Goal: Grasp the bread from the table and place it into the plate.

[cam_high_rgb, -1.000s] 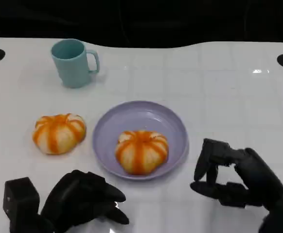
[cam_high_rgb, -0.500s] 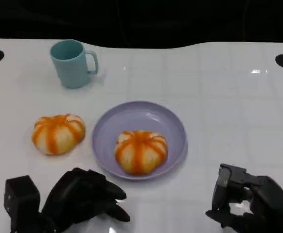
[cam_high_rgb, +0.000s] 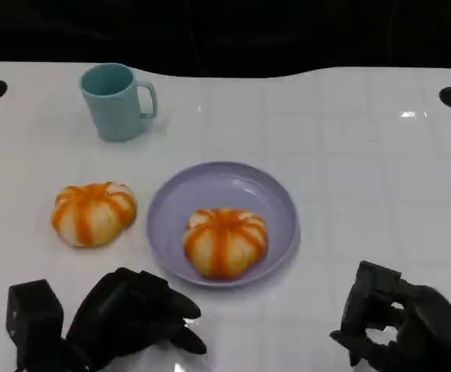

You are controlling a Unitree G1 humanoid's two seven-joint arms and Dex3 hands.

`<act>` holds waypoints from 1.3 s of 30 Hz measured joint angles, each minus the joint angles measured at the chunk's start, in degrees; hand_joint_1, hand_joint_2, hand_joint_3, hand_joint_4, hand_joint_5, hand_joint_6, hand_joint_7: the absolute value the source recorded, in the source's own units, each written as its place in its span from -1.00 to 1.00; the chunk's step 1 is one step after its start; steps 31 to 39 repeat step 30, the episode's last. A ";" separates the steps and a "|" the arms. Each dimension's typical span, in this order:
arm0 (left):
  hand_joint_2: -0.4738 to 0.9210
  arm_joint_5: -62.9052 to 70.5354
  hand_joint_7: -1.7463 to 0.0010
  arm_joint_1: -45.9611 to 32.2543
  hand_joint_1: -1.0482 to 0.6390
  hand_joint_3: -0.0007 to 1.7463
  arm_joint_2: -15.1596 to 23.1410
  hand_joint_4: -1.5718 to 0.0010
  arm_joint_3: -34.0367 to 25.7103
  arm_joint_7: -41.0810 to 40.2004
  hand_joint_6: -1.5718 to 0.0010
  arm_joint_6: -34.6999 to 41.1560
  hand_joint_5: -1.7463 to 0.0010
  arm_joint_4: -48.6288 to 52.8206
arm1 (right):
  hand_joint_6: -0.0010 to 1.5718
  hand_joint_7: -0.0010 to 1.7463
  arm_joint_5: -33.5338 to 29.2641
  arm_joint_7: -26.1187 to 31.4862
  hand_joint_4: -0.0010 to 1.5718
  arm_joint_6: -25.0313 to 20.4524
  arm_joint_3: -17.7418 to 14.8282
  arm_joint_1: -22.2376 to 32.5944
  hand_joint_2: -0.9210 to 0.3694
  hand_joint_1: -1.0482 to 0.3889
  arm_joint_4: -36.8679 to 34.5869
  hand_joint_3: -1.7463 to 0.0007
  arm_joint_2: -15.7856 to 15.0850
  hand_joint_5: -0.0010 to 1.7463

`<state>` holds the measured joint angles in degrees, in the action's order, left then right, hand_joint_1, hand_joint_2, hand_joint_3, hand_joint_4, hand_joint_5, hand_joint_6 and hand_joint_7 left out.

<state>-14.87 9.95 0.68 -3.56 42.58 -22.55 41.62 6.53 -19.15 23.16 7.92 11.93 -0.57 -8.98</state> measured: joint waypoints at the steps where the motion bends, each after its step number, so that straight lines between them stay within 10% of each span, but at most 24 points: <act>1: 0.77 0.00 0.98 0.00 -1.00 -1.00 0.03 -1.00 -0.01 0.00 -0.99 0.00 0.75 -0.04 | -0.17 1.00 -0.05 0.00 0.08 0.31 -0.06 -0.20 -1.00 -0.08 -0.48 0.80 0.15 1.00; 39: 0.80 0.04 0.99 0.43 -1.00 -0.99 0.92 -1.00 -0.16 0.07 -0.99 -0.95 0.75 1.39 | -0.22 1.00 -2.01 0.05 0.01 7.53 -1.62 -4.37 -1.00 -0.10 -9.14 0.81 2.19 1.00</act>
